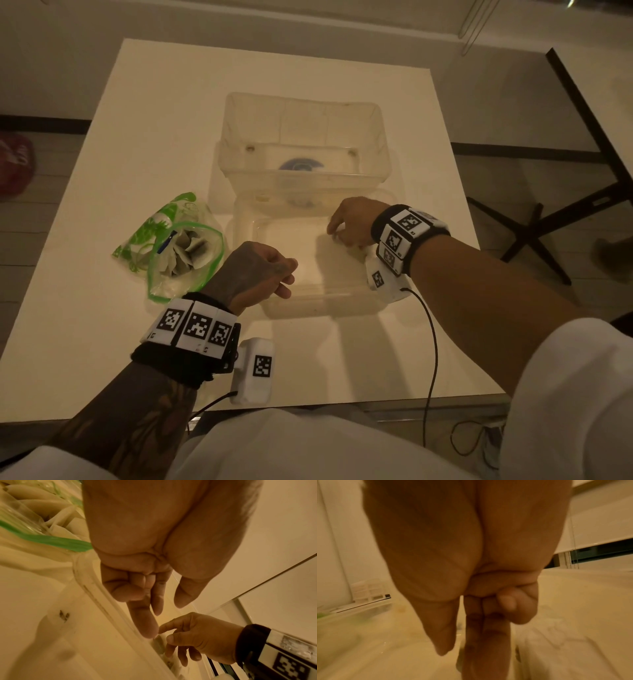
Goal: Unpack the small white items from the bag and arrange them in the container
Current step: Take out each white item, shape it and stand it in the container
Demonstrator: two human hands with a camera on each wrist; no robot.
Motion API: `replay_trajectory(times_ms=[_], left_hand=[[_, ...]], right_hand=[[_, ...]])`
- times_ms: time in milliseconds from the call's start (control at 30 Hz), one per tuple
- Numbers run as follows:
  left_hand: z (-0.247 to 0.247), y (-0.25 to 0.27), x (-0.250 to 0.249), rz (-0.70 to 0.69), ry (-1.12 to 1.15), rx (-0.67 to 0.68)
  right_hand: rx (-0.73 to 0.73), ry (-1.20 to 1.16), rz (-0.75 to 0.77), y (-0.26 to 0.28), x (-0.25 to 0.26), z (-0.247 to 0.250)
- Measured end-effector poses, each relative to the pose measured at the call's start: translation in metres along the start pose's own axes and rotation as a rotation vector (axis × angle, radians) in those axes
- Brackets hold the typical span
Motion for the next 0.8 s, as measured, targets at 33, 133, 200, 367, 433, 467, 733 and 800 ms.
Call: replay_trajectory(times_ms=[33, 133, 200, 367, 433, 467, 733, 800], left_hand=[[0.0, 0.0, 0.0, 0.003, 0.002, -0.001], [0.0, -0.002, 0.0, 0.004, 0.001, 0.001], [-0.001, -0.002, 0.0, 0.001, 0.002, 0.004], [0.0, 0.0, -0.001, -0.01, 0.022, 0.006], [0.001, 0.0, 0.0, -0.011, 0.025, 0.01], [0.002, 0.001, 0.0, -0.011, 0.024, 0.012], [0.012, 0.002, 0.001, -0.028, 0.037, -0.038], [0.02, 0.002, 0.002, -0.034, 0.094, -0.102]], right_hand=[[0.036, -0.044, -0.001, 0.001, 0.001, -0.003], [0.123, -0.03, -0.015, 0.002, 0.004, -0.009], [0.137, 0.135, -0.012, 0.003, 0.006, -0.009], [0.108, 0.217, -0.021, -0.003, 0.005, -0.007], [0.089, 0.212, -0.026, -0.002, 0.005, -0.007], [0.075, 0.211, -0.023, -0.002, 0.005, -0.007], [-0.004, 0.122, -0.046, 0.003, 0.002, 0.0], [-0.052, 0.083, -0.031, 0.009, 0.004, 0.006]])
Point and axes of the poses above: each hand's wrist, its own y-axis away from the middle knuckle, its own z-axis out of the back of the hand, x = y × z, the point moved 5 cm from there along -y, towards the middle knuckle, and after that the axes turned 4 degrees about z, right-handed, at the moved point
